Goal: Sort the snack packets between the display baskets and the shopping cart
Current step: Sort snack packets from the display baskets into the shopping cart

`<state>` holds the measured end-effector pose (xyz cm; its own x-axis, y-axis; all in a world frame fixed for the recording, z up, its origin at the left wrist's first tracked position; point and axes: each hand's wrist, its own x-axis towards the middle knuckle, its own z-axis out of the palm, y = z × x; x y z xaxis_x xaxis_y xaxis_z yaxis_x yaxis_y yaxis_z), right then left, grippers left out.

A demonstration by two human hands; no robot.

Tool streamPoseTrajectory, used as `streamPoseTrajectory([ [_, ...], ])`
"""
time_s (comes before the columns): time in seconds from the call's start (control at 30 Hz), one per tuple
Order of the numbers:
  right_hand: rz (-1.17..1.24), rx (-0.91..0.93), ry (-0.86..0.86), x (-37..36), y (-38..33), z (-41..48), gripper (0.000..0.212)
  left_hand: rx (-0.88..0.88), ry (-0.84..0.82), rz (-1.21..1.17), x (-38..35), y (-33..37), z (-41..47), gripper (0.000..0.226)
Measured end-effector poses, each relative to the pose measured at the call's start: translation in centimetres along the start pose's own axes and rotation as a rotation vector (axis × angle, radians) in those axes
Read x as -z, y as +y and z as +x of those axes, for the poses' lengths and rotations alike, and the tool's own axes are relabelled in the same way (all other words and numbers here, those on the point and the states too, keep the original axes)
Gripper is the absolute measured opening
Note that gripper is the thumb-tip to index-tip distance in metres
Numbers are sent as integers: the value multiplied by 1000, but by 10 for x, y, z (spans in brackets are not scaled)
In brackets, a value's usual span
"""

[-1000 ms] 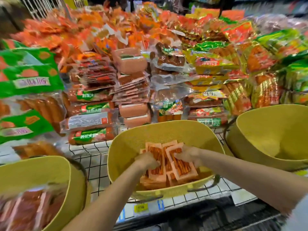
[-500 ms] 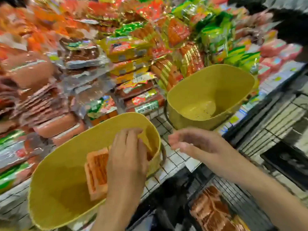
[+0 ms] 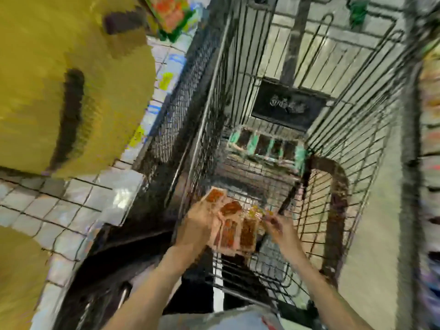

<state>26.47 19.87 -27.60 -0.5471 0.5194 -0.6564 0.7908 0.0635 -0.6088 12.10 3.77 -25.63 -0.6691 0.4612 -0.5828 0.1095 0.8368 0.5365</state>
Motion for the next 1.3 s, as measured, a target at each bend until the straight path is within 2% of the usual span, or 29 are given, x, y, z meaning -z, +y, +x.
streamPoseTrajectory([
  [0.13, -13, -155, -4, -34, 44, 19, 30, 171, -104, 110, -57, -34, 37, 25],
  [0.2, -50, -193, 26, -49, 53, 30, 17, 168, -116, 171, -79, -48, 50, 27],
  [0.27, 57, -243, 64, -66, 63, 48, 11, 243, -109, 176, -95, -57, 59, 29],
  [0.4, 81, -292, 96, -92, 76, 79, 32, 426, -15, 275, -115, -60, 69, 42],
  [0.47, -9, -321, 115, -103, 77, 87, 38, 464, 50, 249, -121, -57, 69, 43],
  [0.57, -139, -382, 155, -118, 77, 92, 44, 418, 131, 205, -124, -56, 66, 38],
  [0.63, -109, -398, 166, -126, 81, 93, 47, 381, 155, 166, -124, -62, 66, 35],
  [0.73, -72, -434, 161, -127, 86, 93, 46, 426, 159, -37, -119, -69, 74, 37],
  [0.87, 20, -365, 82, -128, 98, 92, 43, 561, 76, 75, -115, -69, 79, 43],
  [1.03, 368, -392, 18, -132, 95, 79, 31, 524, 114, 157, -124, -66, 71, 56],
  [1.13, 487, -418, -16, -133, 94, 78, 34, 540, 122, 219, -125, -66, 72, 66],
  [1.23, 507, -419, -11, -133, 94, 77, 35, 505, 120, 281, -126, -69, 72, 69],
  [1.3, 526, -401, 7, -132, 93, 75, 51, 486, 128, 292, -125, -71, 72, 70],
])
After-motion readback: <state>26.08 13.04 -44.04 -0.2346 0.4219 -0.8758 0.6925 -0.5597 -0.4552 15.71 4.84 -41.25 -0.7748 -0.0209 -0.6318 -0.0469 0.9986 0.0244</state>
